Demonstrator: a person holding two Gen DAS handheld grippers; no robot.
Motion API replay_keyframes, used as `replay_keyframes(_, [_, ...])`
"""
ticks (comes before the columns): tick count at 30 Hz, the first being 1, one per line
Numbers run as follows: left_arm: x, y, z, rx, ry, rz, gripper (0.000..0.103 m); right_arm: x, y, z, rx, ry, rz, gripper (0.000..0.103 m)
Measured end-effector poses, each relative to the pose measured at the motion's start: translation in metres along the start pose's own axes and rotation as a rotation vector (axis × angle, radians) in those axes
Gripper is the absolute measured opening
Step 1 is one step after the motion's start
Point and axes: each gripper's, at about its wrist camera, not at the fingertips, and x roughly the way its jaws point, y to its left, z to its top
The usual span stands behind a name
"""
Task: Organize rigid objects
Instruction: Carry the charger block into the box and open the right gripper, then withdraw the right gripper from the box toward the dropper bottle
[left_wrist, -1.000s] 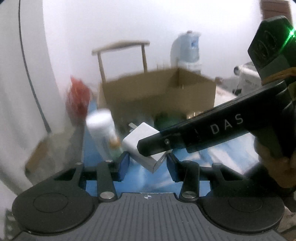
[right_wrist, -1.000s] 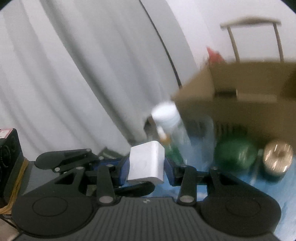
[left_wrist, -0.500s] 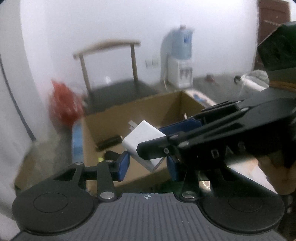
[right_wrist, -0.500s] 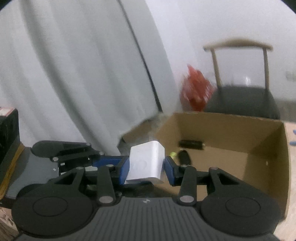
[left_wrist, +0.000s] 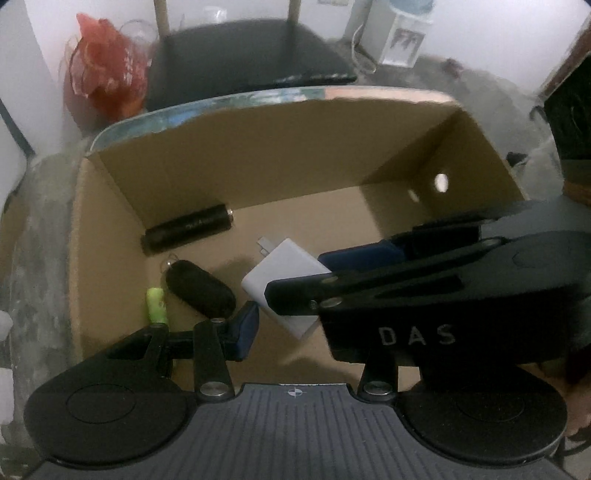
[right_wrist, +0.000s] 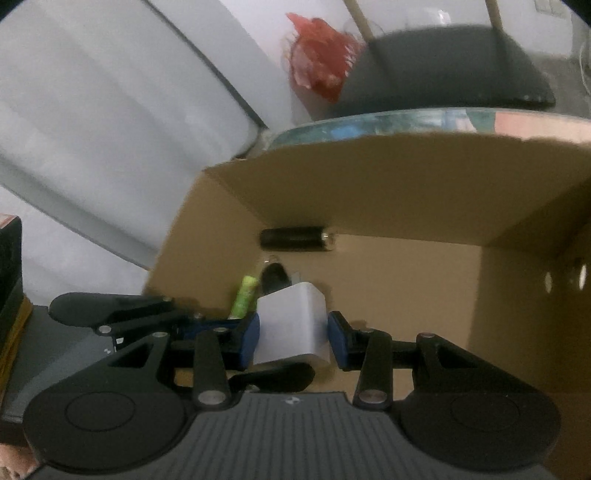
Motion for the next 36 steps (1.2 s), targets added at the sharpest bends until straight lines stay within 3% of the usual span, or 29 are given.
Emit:
replay_keyframes(9, [0.012, 0.008, 0.011, -0.024, 0.025, 0.032, 0.047, 0.025, -0.017, 0.009, 0.093, 0.059, 0.017, 0.044])
replay_keyframes(18, [-0.035, -0.001, -0.005, 0.007, -0.075, 0.055, 0.052, -0.023, -0.008, -0.006, 0.102, -0.044, 0.063, 0.044])
replay_keyframes(23, [-0.098, -0.002, -0.041, 0.02, -0.213, 0.028, 0.059, -0.083, 0.005, -0.039, 0.067, -0.169, 0.139, 0.044])
replay_keyframes(28, [-0.161, -0.001, -0.107, 0.031, -0.404, -0.021, 0.071, -0.141, 0.023, -0.096, -0.019, -0.31, 0.23, 0.045])
replay_keyframes(32, [-0.171, 0.005, -0.164, 0.007, -0.508, -0.005, 0.074, -0.163, 0.04, -0.152, -0.105, -0.405, 0.263, 0.045])
replay_keyframes(36, [-0.148, 0.013, -0.212, -0.058, -0.574, -0.007, 0.075, -0.145, 0.067, -0.192, -0.224, -0.436, 0.234, 0.048])
